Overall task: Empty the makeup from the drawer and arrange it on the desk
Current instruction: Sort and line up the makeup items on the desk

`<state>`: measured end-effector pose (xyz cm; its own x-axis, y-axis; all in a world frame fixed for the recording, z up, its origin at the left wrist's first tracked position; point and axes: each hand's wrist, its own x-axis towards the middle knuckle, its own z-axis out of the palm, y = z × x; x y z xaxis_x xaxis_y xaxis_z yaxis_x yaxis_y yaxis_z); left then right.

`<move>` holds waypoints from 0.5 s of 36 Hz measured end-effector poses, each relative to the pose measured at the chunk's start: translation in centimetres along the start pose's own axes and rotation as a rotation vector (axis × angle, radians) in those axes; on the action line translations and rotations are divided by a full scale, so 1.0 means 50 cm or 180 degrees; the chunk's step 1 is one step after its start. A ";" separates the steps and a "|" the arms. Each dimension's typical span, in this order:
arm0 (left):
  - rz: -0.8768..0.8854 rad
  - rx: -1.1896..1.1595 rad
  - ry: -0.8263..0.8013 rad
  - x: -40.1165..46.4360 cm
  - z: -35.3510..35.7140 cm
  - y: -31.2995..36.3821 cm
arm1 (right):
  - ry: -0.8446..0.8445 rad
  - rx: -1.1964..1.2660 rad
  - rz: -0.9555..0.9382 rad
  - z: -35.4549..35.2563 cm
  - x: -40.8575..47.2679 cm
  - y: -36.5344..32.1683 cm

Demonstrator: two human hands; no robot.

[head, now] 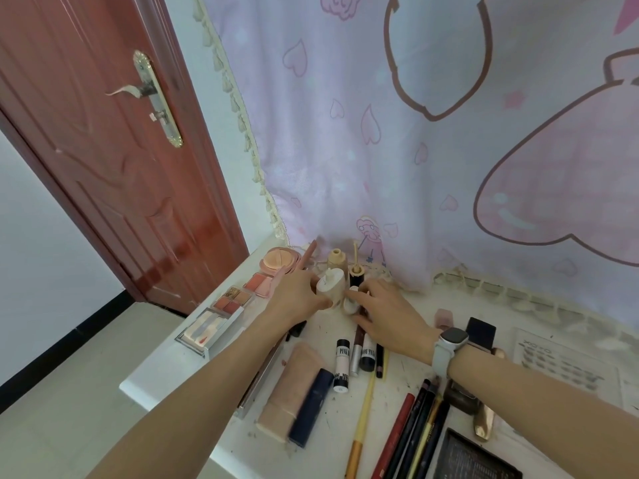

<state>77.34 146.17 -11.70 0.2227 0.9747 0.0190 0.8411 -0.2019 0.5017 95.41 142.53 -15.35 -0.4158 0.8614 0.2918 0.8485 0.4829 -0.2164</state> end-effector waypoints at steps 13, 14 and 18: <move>0.0094 0.0206 -0.0066 -0.016 -0.016 -0.009 | -0.0174 0.0201 0.0007 -0.010 -0.010 -0.013; 0.0075 0.0193 -0.0061 -0.017 -0.016 -0.008 | -0.0153 0.0174 0.0034 -0.011 -0.009 -0.013; 0.0000 0.0262 -0.0132 -0.025 -0.021 0.001 | -0.0075 -0.0028 0.0123 -0.014 -0.003 -0.011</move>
<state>76.58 145.04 -10.79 0.2413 0.9703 -0.0177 0.8785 -0.2107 0.4288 95.24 142.00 -14.64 -0.3900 0.8829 0.2614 0.8669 0.4478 -0.2190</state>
